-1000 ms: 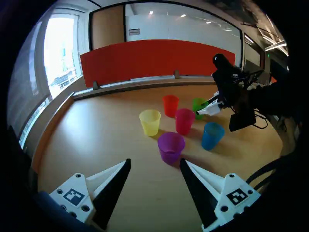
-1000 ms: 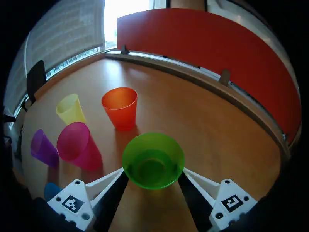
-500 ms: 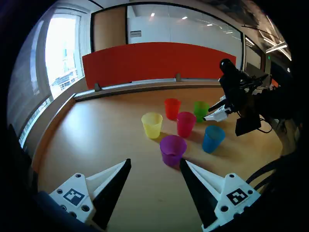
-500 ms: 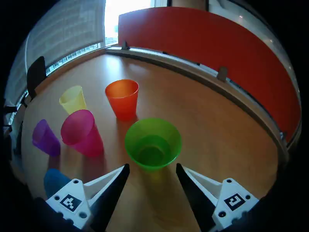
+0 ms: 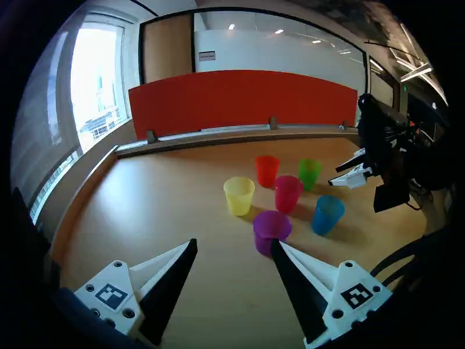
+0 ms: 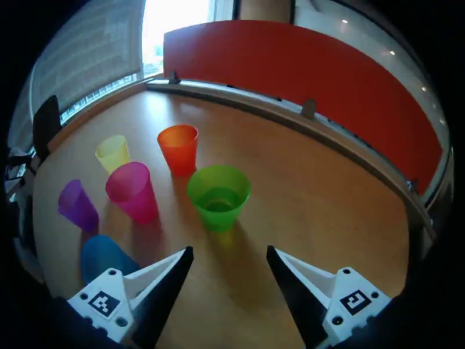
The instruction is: Pour water
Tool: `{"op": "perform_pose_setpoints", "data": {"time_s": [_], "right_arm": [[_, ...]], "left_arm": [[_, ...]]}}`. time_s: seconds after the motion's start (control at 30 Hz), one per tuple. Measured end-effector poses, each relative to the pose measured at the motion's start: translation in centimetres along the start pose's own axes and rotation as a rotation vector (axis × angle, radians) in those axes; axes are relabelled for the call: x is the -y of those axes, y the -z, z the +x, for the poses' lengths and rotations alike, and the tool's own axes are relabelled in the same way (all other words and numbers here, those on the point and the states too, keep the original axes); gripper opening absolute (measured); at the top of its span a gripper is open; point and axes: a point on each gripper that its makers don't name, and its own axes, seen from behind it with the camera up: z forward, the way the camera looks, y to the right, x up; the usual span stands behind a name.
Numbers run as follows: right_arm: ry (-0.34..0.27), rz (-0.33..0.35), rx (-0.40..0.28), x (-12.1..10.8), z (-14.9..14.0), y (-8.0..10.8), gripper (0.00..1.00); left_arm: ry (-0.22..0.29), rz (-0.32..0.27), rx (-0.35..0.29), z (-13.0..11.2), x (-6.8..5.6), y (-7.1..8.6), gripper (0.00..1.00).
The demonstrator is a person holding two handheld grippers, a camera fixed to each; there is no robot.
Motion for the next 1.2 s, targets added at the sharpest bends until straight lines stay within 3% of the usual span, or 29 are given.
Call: {"op": "perform_pose_setpoints", "data": {"time_s": [0.37,0.7,1.2], "right_arm": [[-0.100,-0.095,-0.070,-0.8,-0.4,6.7,0.98],[-0.243,-0.210,-0.163,-1.7,-0.6,12.5,0.98],[-0.333,-0.380,-0.304,-2.4,-0.2,18.2,0.98]], "left_arm": [[0.024,0.023,-0.020,0.7,2.8,-0.5,0.94],[0.042,0.049,-0.065,2.9,6.1,-1.3,0.93],[0.057,0.059,-0.123,6.0,9.3,-2.8,0.93]]}}
